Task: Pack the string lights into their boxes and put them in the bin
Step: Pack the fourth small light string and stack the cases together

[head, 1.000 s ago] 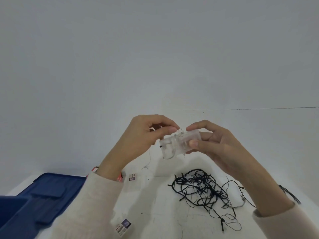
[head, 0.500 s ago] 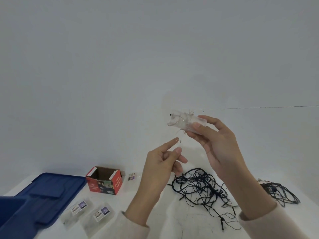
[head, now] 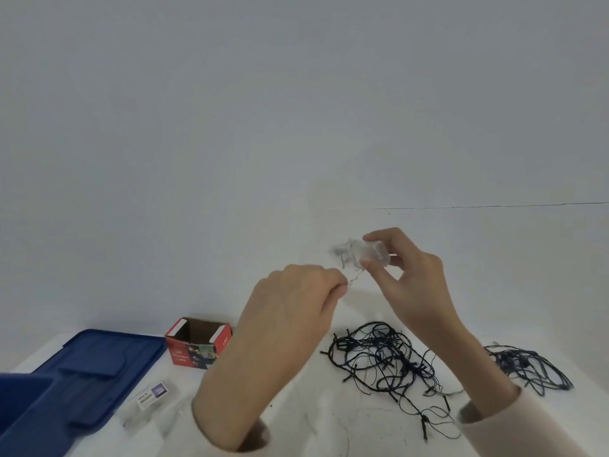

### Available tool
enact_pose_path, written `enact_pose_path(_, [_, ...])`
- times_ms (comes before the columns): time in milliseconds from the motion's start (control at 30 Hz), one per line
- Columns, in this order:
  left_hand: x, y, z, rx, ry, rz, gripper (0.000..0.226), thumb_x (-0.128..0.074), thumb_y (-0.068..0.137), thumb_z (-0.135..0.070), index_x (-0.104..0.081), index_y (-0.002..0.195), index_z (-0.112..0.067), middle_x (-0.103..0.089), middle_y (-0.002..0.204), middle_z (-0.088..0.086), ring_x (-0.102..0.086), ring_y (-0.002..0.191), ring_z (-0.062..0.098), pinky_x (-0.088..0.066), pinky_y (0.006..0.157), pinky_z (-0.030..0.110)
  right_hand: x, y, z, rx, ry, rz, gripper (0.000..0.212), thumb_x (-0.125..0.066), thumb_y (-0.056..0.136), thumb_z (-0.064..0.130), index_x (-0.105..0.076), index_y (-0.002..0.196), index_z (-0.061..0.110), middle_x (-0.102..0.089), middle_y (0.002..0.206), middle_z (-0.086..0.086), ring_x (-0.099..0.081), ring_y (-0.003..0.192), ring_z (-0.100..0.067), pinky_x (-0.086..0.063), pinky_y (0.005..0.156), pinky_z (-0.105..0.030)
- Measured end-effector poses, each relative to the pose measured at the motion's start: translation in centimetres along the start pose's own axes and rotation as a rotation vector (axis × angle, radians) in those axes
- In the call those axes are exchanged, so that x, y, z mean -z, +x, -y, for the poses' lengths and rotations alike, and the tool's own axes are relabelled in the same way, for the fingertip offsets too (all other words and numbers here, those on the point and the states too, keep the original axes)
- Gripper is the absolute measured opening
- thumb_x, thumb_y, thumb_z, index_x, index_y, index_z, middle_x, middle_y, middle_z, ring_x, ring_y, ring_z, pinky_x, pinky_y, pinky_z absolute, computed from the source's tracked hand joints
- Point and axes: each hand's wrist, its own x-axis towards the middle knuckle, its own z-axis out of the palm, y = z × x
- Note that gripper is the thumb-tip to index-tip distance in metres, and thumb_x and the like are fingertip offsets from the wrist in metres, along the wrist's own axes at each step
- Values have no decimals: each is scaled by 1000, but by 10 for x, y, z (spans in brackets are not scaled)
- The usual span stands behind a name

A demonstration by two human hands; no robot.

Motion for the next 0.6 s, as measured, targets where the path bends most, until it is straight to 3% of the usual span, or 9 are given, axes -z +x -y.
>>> enact_pose_path(100, [12, 10, 10, -98, 49, -76, 29, -34, 97, -39, -60, 108, -33, -62, 95, -10, -59, 89, 14, -47, 79, 36, 4, -2, -2, 1, 14, 133, 22, -68, 84, 12, -61, 98, 28, -69, 90, 6, -67, 86, -9, -53, 82, -29])
enact_pose_path(167, [14, 17, 21, -133, -13, -145, 24, -42, 95, -39, -64, 101, -32, -61, 84, -14, -55, 76, 4, -46, 73, 31, 9, -4, -1, -18, 109, 237, 25, -70, 82, 8, -63, 97, 27, -69, 84, -1, -67, 81, -13, -52, 79, -25])
enact_pose_path(233, [13, 26, 31, -123, -176, -161, 17, -52, 92, -35, -69, 92, -31, -61, 72, -16, -50, 63, 1, -41, 63, 19, 15, -6, 1, -63, 259, 370, 26, -71, 81, 4, -63, 98, 22, -71, 84, -9, -67, 78, -24, -52, 75, -29])
enact_pose_path(333, [5, 33, 42, -26, -551, -102, 11, -62, 87, -27, -73, 84, -27, -65, 64, -11, -46, 52, 6, -32, 49, 10, 22, -6, 6, -148, 547, 522, 24, -71, 78, 3, -64, 97, 17, -74, 88, -12, -69, 78, -24, -50, 76, -23])
enact_pose_path(500, [-23, 24, 44, 173, -1115, 55, 23, -56, 88, -2, -73, 81, -14, -56, 59, 8, -38, 45, 10, -32, 40, 16, 17, -1, 10, -206, 979, 479, 36, -86, 59, 17, -70, 90, 16, -71, 82, -16, -66, 72, -23, -53, 69, -26])
enact_pose_path(600, [-39, 14, 33, 299, -1426, 165, 18, -59, 80, -14, -74, 71, -17, -57, 55, -3, -45, 42, 6, -35, 39, 15, 11, 1, 16, -259, 1101, 328, 39, -82, 55, 15, -67, 91, 11, -71, 79, -16, -67, 70, -24, -55, 68, -27])
